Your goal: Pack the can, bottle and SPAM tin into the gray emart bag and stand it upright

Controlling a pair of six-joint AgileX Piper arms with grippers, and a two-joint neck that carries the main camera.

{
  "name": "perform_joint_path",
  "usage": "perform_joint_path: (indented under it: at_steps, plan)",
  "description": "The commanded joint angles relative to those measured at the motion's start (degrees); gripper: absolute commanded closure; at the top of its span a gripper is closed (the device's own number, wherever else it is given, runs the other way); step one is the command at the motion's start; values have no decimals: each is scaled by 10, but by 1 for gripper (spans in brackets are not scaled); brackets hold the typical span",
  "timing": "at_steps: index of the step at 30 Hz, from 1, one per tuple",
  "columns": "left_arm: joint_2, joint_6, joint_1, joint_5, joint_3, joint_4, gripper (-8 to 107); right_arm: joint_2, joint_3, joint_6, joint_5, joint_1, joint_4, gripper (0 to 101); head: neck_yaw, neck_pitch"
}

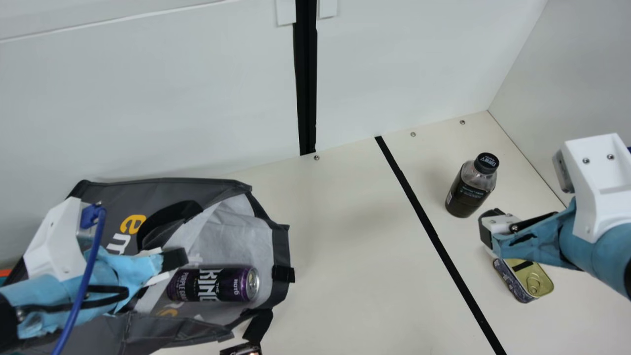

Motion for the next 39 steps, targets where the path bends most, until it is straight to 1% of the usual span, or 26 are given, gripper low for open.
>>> perform_joint_path:
  at_steps: [1,20,39]
  plan:
    - [0,0,0,0,0,0,107,-2,0,1,0,-1,1,6,0,-13]
    - [0,0,0,0,0,0,107,-25,-5,5,0,-8,16,6,0,-13]
    - [0,0,0,0,0,0,107,-32,-1,5,0,-11,21,6,0,-13]
